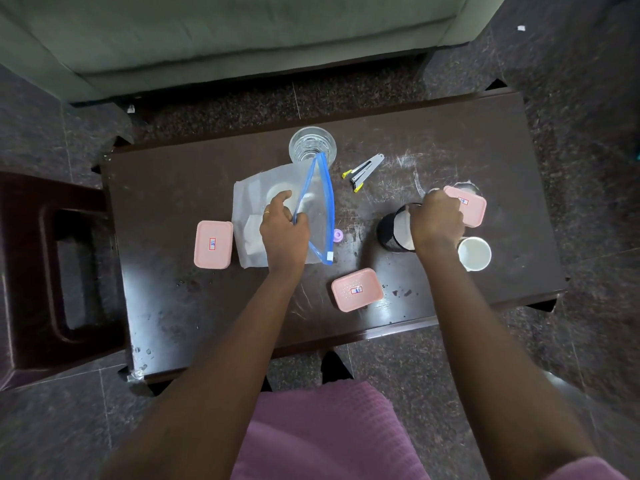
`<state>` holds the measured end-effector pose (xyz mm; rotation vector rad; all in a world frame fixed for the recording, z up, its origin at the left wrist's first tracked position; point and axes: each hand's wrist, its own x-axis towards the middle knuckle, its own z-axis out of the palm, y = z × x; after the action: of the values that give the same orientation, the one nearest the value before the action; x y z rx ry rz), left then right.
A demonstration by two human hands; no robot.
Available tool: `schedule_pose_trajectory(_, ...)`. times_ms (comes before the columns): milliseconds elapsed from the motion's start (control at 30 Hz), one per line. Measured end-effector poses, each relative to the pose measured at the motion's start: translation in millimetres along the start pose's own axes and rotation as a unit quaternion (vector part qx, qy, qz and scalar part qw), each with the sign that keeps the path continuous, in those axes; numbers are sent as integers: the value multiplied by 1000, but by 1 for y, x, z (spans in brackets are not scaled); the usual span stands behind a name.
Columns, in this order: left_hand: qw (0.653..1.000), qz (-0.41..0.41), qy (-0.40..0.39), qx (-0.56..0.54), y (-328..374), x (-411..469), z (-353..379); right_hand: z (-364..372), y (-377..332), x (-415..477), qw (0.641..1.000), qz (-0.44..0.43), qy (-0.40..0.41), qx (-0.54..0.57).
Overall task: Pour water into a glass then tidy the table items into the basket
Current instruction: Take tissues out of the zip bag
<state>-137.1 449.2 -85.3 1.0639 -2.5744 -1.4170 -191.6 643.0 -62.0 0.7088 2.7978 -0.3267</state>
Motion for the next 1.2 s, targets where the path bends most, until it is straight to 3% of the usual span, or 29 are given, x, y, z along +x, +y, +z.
schedule_pose_trajectory(67, 1000, -8, 6, -11, 1, 1, -2, -6, -18, -13, 992, -91, -5, 90)
schedule_pose_trajectory(167, 1000, -14, 12, -20, 4, 5, -9, -8, -45, -40, 928, -192, -233, 218)
schedule_pose_trajectory(233, 1000, -14, 21, -15, 6, 7, -14, -4, -57, -56, 889, -207, -347, 215)
schedule_pose_trajectory(333, 1000, -1, 24, -18, 7, 9, -22, 5, -67, -71, 867, -231, -399, 189)
schedule_pose_trajectory(500, 991, 91, 4, -97, -6, 0, -38, 7, -83, -80, 836, -181, -407, 319)
schedule_pose_trajectory(700, 967, 247, -15, -61, -31, -17, -63, -10, -117, -89, 830, -156, -387, 370)
schedule_pose_trajectory(800, 963, 264, 23, -49, -33, -15, -72, -21, -134, -92, 798, -155, -435, 387)
schedule_pose_trajectory(900, 960, 261, 90, -49, -28, -5, -85, -27, -149, -100, 793, -210, -443, 361)
schedule_pose_trajectory(1000, 954, 245, 158, -70, -20, 9, -99, -28, -162, -108, 829, -291, -379, 292)
schedule_pose_trajectory(1100, 953, 227, 177, -93, -13, 18, -113, -28, -172, -114, 867, -394, -230, 199)
schedule_pose_trajectory(1200, 949, 234, 178, -108, -10, 23, -125, -25, -179, -121, 865, -456, -112, 177)
